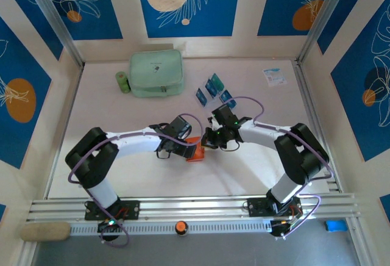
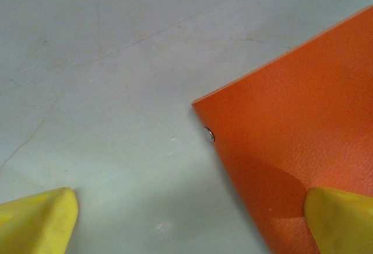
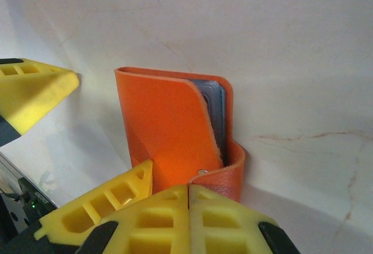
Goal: Put the credit cards into the card holder
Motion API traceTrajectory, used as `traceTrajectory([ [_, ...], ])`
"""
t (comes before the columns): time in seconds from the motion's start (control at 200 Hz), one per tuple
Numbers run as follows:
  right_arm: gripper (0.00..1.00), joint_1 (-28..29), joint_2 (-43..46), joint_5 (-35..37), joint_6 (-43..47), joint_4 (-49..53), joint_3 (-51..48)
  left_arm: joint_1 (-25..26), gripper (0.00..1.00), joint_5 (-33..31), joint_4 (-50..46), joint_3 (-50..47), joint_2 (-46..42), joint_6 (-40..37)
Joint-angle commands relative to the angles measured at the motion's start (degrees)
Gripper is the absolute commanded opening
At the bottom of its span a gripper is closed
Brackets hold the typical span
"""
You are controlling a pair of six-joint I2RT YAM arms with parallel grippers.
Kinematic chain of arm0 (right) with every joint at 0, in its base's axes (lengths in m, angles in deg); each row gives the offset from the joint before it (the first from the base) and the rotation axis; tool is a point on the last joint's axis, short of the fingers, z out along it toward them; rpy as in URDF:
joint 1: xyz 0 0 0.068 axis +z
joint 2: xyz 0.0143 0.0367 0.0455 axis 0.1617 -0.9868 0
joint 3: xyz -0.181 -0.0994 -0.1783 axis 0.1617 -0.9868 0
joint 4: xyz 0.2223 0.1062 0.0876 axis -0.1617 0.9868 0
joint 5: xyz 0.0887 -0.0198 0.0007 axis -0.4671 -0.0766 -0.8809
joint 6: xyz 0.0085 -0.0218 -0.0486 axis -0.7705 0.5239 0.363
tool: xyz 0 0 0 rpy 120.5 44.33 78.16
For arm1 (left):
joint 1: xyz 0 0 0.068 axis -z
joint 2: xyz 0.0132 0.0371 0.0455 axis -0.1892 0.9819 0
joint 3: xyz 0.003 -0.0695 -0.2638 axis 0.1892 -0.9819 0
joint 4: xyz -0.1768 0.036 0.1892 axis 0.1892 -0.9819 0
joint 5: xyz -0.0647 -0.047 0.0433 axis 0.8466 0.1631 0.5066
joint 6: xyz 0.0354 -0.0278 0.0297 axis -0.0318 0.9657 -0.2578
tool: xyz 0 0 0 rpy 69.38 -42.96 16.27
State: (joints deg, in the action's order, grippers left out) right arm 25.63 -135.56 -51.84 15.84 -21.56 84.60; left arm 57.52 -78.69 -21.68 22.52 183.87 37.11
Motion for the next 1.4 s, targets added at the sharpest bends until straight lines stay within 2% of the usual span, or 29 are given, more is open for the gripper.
traceTrajectory([
  [0.0, 0.0, 0.74, -1.26, -1.17, -0.42, -0.69, 2.28, -0.32, 1.0, -2.0, -2.91, -1.76, 2.34, -0.37],
  [0.46, 0.0, 1.76, -3.48, 0.25, -0.52, -0.76, 1.19, -0.25, 1.0, -2.08, -2.91, -2.02, 2.17, -0.41],
  [0.89, 0.0, -0.04, -5.44, 1.55, -1.19, -2.45, -3.53, -0.22, 1.0, -2.18, -3.0, -1.84, 2.09, -0.41],
  [1.125, 0.0, -0.74, -7.78, 3.56, -2.13, 0.23, -3.82, -0.2, 1.0, -2.09, -3.25, -1.76, 1.95, -0.51],
  [1.395, 0.0, -0.94, -6.93, 1.94, -2.97, -1.26, -5.09, -0.18, 1.0, -1.83, -3.25, -1.4, 1.73, -0.41],
])
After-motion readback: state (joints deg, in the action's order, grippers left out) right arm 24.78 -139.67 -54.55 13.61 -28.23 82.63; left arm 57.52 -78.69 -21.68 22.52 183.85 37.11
